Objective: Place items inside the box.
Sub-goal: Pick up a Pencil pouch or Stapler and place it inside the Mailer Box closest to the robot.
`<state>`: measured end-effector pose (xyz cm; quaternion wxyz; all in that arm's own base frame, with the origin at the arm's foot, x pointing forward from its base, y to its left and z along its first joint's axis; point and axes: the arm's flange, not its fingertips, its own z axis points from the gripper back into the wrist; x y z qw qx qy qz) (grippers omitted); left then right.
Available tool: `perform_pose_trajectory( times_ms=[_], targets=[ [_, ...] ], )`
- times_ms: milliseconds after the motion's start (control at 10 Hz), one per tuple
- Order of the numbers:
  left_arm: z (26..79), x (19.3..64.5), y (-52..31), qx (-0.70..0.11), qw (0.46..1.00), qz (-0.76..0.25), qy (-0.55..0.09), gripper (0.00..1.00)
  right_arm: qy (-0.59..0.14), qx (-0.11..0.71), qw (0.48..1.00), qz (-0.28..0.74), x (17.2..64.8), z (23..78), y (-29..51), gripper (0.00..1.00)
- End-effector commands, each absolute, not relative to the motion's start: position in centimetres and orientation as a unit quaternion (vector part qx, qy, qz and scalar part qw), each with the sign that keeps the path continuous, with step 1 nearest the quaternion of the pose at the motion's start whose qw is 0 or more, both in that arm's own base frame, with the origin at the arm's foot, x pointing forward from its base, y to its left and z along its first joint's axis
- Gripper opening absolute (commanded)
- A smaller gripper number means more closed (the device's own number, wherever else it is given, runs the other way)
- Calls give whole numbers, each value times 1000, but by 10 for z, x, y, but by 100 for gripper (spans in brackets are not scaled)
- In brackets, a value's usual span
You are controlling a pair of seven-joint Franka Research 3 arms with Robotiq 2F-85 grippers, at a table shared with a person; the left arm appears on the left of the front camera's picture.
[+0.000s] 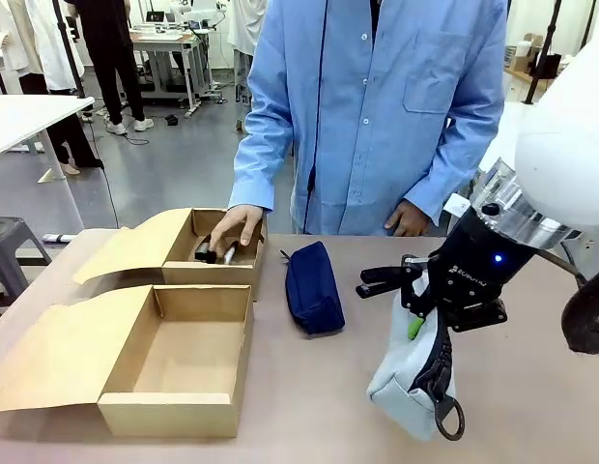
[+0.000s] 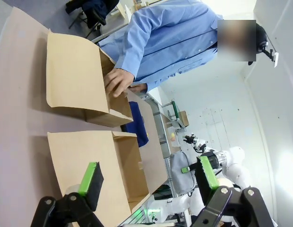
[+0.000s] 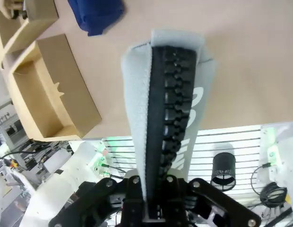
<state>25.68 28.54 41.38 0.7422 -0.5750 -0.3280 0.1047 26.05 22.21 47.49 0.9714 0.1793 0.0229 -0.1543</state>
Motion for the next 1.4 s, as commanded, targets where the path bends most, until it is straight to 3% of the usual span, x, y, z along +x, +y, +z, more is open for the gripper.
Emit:
perform_pose_trajectory(
  times_ms=[0, 300, 500, 700, 900, 1100, 1300],
  targets=[
    [414, 258, 284, -578, 736, 96, -339, 100, 19, 189, 967, -171, 280, 466, 238, 6],
    [414, 258, 284, -578, 736, 96, -339, 100, 18, 209, 976, -61, 315, 499, 315, 6],
    [414, 258, 284, -578, 736, 96, -339, 100, -9, 190, 980, -52, 342, 511, 380, 6],
    [414, 258, 284, -578, 736, 96, -339, 100, 29, 204, 977, -50, 359, 503, 449, 6],
    [414, 258, 284, -578, 736, 96, -339, 100, 28, 234, 967, -97, 353, 486, 513, 6],
    [414, 258, 284, -578, 736, 96, -339, 100, 19, 241, 967, -78, 345, 461, 555, 6],
    [414, 258, 284, -578, 736, 96, -339, 100, 39, 247, 966, -72, 337, 460, 532, 6]
  ],
)
